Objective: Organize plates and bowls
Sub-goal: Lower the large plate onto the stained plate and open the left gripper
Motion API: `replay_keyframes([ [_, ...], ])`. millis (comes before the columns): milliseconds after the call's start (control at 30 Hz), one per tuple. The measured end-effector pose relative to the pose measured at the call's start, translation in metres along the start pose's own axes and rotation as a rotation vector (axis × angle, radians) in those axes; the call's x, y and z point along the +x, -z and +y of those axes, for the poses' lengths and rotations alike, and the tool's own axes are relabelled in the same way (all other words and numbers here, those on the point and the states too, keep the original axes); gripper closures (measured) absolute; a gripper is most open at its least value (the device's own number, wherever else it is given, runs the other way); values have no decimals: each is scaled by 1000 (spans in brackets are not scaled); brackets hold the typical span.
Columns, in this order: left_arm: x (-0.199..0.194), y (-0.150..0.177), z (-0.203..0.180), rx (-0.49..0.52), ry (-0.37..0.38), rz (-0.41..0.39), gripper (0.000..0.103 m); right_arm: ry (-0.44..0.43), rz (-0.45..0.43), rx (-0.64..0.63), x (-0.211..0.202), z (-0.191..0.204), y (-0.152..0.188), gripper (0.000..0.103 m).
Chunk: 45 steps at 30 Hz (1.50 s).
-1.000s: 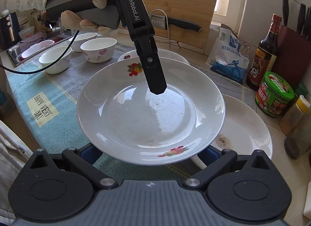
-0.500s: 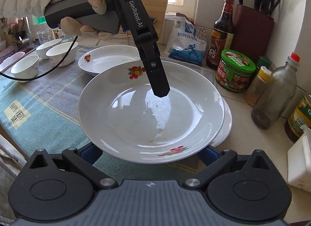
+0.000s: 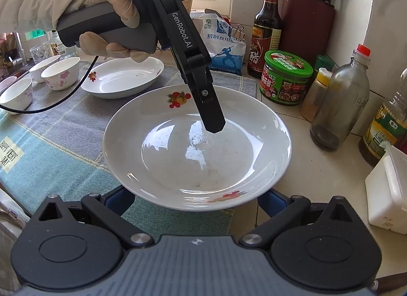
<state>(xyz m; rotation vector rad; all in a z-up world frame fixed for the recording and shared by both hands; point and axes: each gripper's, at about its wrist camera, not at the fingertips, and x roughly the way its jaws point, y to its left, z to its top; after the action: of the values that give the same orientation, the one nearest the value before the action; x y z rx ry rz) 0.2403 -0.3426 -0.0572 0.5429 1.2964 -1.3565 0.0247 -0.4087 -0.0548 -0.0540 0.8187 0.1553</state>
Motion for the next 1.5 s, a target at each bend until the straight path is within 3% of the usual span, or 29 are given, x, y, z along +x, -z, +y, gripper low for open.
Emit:
replay_keyframes([
  [1033, 36, -16, 4, -2, -69, 46, 8, -14, -36, 26, -2, -9, -2, 0],
  [1500, 24, -9, 17, -29, -72, 33, 8, -25, -37, 34, 4, -10, -4, 0],
])
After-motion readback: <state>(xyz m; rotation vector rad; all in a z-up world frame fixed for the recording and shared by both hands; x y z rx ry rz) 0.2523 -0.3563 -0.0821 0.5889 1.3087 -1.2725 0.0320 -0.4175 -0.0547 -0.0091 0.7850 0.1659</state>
